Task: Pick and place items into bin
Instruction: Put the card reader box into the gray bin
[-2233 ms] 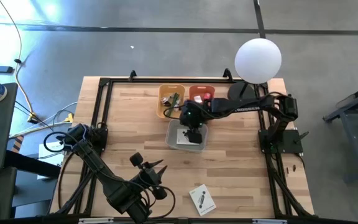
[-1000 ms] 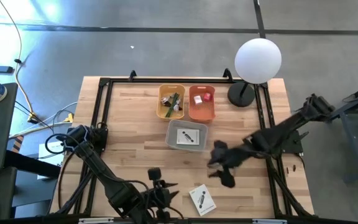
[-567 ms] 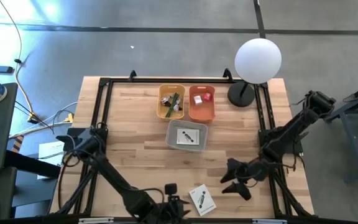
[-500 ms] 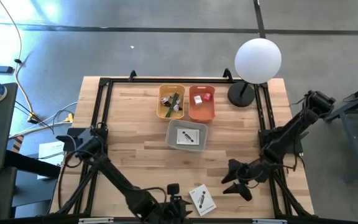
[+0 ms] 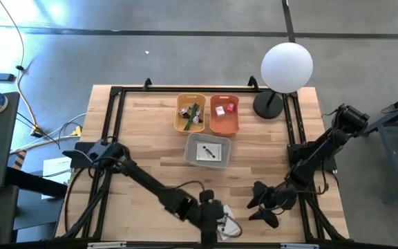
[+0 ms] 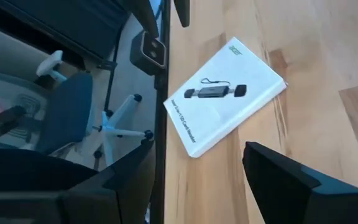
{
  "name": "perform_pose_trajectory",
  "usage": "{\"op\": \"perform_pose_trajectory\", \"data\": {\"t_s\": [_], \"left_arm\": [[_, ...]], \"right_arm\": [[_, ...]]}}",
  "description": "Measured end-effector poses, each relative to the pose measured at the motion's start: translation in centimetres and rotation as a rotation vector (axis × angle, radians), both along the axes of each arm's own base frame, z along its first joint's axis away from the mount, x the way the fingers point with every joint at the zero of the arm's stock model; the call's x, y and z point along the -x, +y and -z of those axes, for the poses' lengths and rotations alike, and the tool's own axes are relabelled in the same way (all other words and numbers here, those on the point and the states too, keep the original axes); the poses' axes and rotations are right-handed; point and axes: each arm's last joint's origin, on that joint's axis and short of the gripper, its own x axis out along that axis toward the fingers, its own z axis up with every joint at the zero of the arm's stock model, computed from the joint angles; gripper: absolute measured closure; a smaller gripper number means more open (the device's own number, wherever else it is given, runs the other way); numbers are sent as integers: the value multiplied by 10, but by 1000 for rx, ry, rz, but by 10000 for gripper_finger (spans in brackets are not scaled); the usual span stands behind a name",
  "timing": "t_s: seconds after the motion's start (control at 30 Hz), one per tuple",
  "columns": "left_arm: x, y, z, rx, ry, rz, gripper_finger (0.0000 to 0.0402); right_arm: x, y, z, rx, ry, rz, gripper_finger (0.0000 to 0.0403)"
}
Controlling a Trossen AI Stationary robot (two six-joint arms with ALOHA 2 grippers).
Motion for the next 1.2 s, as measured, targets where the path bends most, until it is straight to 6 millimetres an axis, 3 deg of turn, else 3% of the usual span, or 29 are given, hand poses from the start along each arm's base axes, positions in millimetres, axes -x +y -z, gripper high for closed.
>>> {"op": "perform_pose_trajectory", "data": {"t_s": [0.27, 0.53, 0.87, 1.2], "left_arm": [[-7, 15, 1, 21, 24, 75, 289], [-11, 8, 33, -63, 88, 166, 307], [-14, 14, 60, -67, 165, 209, 345], [-18, 29, 64, -96, 206, 221, 365]], "right_arm": [[0, 0, 2, 14, -2, 5, 172], [5, 1, 4, 100, -25, 39, 172], [8, 3, 5, 66, 6, 67, 172], [9, 4, 5, 56, 0, 96, 172]]}}
